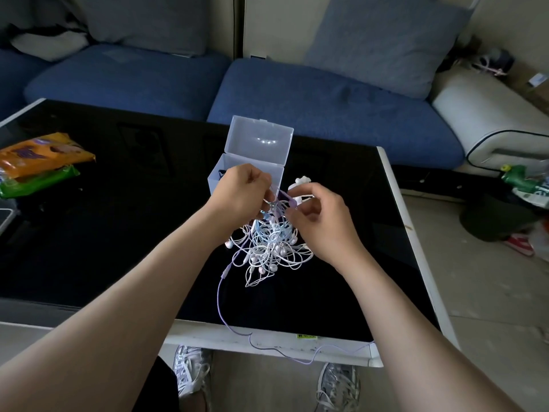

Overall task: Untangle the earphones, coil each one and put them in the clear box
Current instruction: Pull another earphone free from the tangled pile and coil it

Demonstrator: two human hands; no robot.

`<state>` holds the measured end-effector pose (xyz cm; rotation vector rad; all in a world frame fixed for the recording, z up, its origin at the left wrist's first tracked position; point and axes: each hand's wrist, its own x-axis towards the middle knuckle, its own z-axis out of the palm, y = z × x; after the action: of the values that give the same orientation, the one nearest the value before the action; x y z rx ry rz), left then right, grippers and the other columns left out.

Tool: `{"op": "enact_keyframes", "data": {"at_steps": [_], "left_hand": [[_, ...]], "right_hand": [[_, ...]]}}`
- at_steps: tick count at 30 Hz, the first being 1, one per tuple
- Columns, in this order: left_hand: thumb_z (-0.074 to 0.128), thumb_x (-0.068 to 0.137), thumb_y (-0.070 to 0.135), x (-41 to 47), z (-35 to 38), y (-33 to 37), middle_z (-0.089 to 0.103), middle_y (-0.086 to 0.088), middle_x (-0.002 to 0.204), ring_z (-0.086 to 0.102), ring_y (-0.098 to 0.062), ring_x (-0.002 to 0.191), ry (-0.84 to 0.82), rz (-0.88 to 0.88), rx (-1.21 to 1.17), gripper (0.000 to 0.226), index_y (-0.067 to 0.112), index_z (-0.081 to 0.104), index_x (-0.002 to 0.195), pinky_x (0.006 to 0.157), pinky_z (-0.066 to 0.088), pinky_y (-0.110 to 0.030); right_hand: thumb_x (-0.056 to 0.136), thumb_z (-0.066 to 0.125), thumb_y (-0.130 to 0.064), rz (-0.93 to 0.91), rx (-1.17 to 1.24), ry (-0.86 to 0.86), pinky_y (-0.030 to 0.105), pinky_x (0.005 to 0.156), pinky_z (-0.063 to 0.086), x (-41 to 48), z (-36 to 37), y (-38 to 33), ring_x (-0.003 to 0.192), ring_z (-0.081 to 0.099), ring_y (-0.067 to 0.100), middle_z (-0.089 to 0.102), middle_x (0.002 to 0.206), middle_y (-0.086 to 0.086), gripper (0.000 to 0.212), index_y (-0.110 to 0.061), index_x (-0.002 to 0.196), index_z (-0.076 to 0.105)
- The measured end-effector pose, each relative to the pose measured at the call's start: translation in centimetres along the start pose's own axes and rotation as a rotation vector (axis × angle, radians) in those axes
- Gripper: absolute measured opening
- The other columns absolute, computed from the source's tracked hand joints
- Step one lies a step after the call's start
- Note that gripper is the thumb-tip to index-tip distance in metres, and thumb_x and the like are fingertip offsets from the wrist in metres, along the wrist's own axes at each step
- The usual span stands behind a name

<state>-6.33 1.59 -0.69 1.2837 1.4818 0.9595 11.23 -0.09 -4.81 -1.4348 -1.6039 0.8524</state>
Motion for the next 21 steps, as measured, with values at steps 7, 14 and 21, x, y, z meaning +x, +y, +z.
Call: {"op": "enact_keyframes", "data": {"at_steps": [7,14,21], "left_hand": [[0.039,0.109,0.01,-0.6,0.1,0.5,0.073,-0.004,0.069,0.062,-0.022,0.058,-0.061,-0.044,-0.062,0.032,0.007,0.056,0.082,0.063,0.051,-0.037],[0.045,0.111,0.017,-0.1,-0.1,-0.1,0.075,-0.009,0.079,0.07,-0.025,0.072,-0.042,-0.024,-0.072,0.021,0.007,0.057,0.097,0.065,0.058,-0.037],[0.044,0.112,0.017,-0.1,0.4,-0.3,0.078,-0.008,0.083,0.072,-0.024,0.076,-0.088,0.032,-0.064,0.021,0.004,0.057,0.101,0.074,0.062,-0.037]], "right_hand": [[0.094,0.065,-0.003,0.092,0.01,-0.1,0.03,0.066,0.042,0.2,0.4,-0.1,0.065,0.056,0.015,0.068,0.076,0.014,0.036,-0.037,0.103,0.075],[0.098,0.065,-0.042,0.222,0.134,-0.12,0.036,0.073,0.039,0.0,0.4,-0.3,0.073,0.049,0.017,0.056,0.077,0.006,0.036,-0.009,0.093,0.078],[0.106,0.062,-0.04,0.328,0.157,-0.162,0.019,0.062,0.041,-0.2,0.2,-1.1,0.062,0.049,0.007,0.053,0.07,-0.003,0.033,-0.02,0.083,0.075]]}}
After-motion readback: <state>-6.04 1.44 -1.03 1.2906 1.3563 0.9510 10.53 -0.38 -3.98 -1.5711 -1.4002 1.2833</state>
